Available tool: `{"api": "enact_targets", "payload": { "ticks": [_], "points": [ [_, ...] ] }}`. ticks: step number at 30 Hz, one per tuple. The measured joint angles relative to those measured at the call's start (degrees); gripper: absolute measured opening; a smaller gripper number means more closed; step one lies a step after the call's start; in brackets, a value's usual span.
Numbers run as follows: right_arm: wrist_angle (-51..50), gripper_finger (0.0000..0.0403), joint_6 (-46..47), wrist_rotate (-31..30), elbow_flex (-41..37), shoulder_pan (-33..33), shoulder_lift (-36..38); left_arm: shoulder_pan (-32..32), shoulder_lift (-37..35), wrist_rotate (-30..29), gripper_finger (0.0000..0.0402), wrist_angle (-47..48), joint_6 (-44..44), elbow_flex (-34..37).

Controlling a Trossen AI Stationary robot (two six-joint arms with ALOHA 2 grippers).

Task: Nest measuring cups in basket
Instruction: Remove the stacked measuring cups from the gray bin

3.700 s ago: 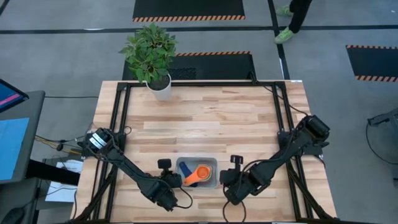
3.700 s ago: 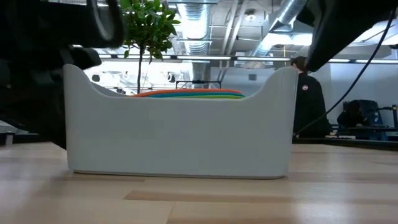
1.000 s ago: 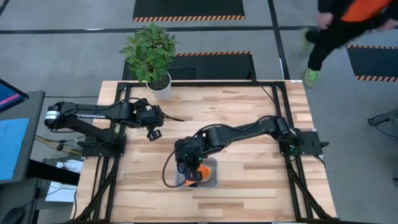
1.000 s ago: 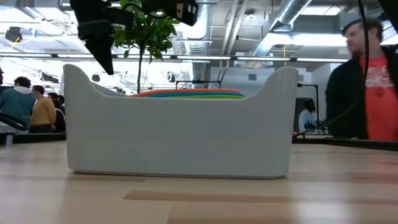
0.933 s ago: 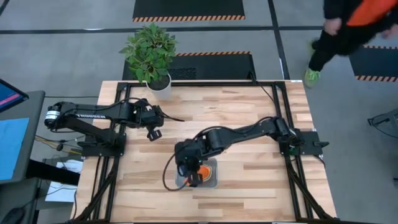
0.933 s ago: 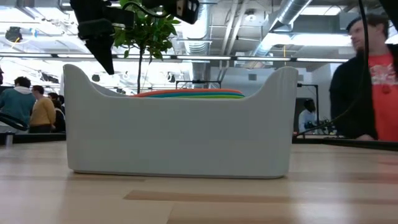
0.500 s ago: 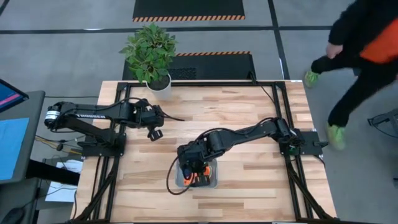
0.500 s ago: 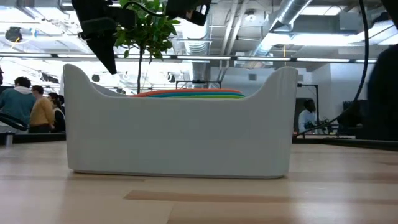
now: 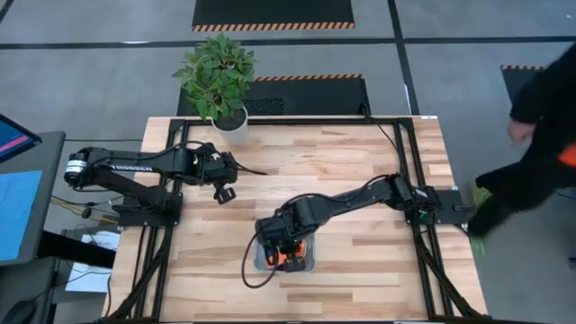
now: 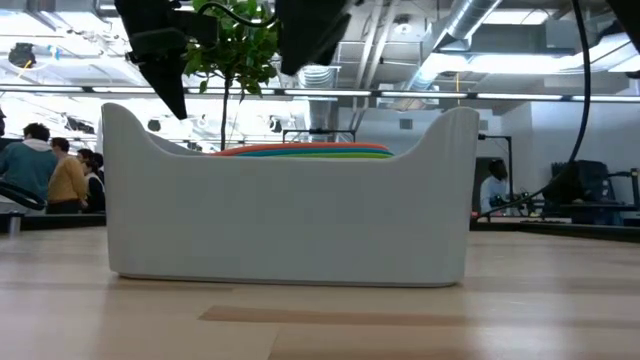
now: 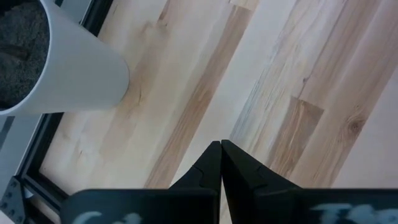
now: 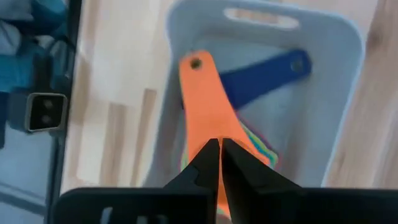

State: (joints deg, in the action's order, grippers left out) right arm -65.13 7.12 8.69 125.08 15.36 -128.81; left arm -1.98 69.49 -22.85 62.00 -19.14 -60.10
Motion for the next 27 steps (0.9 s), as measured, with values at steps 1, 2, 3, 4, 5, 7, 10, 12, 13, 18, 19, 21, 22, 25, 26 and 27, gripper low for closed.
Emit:
{"api": "enact_targets", "payload": {
  "ticks": [1, 2, 3, 4, 5, 7, 10, 12, 13, 18, 19, 21, 22, 25, 26, 27],
  "points": [
    [0.3, 0.0050, -0.1, 0.0, 0.1, 0.0, 0.0, 0.0, 0.0, 0.0, 0.0000, 0.0, 0.0, 0.0],
    [0.2, 0.0055, -0.2, 0.0, 0.1, 0.0, 0.0, 0.0, 0.0, 0.0, 0.0000, 0.0, 0.0, 0.0],
    [0.0, 0.0059, -0.7, 0.0, 0.1, 0.0, 0.0, 0.0, 0.0, 0.0, 0.0000, 0.0, 0.0, 0.0],
    [-0.3, 0.0064, -1.4, 0.1, 0.1, 0.0, 0.0, 0.0, 0.0, 0.0, 0.0000, 0.0, 0.0, 0.0],
    [-0.7, 0.0070, -2.5, 0.0, 0.1, -0.1, 0.0, 0.0, 0.0, 0.0, 0.0000, 0.0, 0.0, 0.0],
    [-2.0, 0.0083, -5.0, 0.1, 0.1, 0.0, 0.0, 0.0, 0.0, 0.0, 0.0000, 0.0, 0.0, 0.0],
    [-3.1, 0.0103, -7.5, -1.2, 0.1, 0.3, 0.0, 0.0, 0.0, 0.0, 0.0000, 0.0, 0.0, 0.0],
    [-2.7, 0.0116, -7.8, -2.3, 0.1, 0.4, 0.0, 0.0, 0.0, 0.0, 0.0000, 0.0, 0.0, 0.0],
    [-2.6, 0.0123, -7.9, -2.4, 0.1, 0.4, 0.0, 0.0, 0.0, 0.0, 0.0000, 0.0, 0.0, 0.0],
    [-2.6, 0.0155, -11.2, -2.8, 0.1, 0.2, 0.0, 0.0, 0.0, 0.0, 0.0000, 0.0, 0.0, 0.0],
    [-2.6, 0.0161, -11.8, -2.8, 0.1, 0.2, 0.0, 0.0, 0.0, 0.0, 0.0000, 0.0, 0.0, 0.0],
    [-2.6, 0.0171, -12.2, -2.8, 0.1, 0.2, 0.0, 0.0, 0.0, 0.0, 0.0000, 0.0, 0.0, 0.0],
    [-2.6, 0.0176, -12.1, -2.8, 0.1, 0.2, 0.0, 0.0, 0.0, 0.0, 0.0000, 0.0, 0.0, 0.0],
    [-2.6, 0.0188, -12.1, -2.8, 0.1, -0.1, 0.0, 0.0, 0.0, 0.0, 0.0000, 0.0, -0.7, 0.0],
    [-2.5, 0.0191, -12.1, -2.8, 0.1, -0.2, 0.0, 0.0, 0.0, 0.0, 0.0000, 0.0, -1.2, 0.0],
    [-2.5, 0.0193, -12.1, -2.8, 0.1, -0.2, 0.0, 0.0, 0.0, 0.0, 0.0000, 0.0, -1.4, 0.0]
  ]
}}
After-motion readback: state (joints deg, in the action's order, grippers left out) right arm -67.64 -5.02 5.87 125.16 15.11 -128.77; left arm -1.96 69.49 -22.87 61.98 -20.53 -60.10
